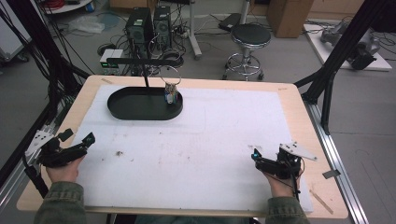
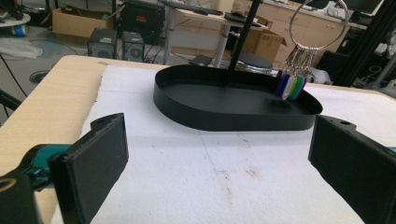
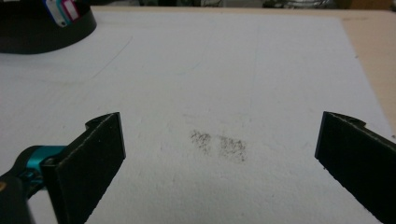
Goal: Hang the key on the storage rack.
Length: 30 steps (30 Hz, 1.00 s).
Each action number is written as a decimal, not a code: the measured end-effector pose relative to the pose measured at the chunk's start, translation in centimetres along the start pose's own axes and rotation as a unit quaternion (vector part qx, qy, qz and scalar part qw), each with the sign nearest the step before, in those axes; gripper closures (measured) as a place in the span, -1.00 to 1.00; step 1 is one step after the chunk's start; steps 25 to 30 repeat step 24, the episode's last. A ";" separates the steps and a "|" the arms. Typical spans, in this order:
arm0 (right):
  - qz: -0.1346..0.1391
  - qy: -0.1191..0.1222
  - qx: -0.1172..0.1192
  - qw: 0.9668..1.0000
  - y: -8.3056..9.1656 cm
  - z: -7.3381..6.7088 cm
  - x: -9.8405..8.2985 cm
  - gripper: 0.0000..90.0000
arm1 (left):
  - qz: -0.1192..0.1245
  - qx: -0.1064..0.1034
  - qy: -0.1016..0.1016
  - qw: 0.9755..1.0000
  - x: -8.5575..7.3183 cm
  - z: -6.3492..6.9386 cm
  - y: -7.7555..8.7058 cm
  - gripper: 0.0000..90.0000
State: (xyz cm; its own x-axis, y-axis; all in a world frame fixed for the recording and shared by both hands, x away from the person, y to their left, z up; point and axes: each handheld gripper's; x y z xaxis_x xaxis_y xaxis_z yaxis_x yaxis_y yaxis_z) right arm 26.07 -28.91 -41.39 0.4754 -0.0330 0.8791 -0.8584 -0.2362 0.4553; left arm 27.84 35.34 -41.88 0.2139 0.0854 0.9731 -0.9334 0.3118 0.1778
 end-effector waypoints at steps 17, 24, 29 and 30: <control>0.117 0.022 -0.015 0.993 1.9 -0.7 0.3 -0.99 | 0.005 0.001 0.007 1.000 0.0 -0.1 0.0 -0.88; 0.131 0.025 -0.019 0.991 2.1 -0.7 0.3 -0.99 | 0.006 -0.001 0.008 1.000 0.0 0.0 0.0 -0.88; 0.131 0.025 -0.019 0.991 2.1 -0.7 0.3 -0.99 | 0.006 -0.001 0.008 1.000 0.0 0.0 0.0 -0.88; 0.131 0.025 -0.019 0.991 2.1 -0.7 0.3 -0.99 | 0.006 -0.001 0.008 1.000 0.0 0.0 0.0 -0.88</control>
Point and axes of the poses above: each handheld gripper's, and its own axes: y roughly backward along the jaws, x roughly out of its top, z roughly to its right, and after that the axes turned 4 degrees about -y, right-handed
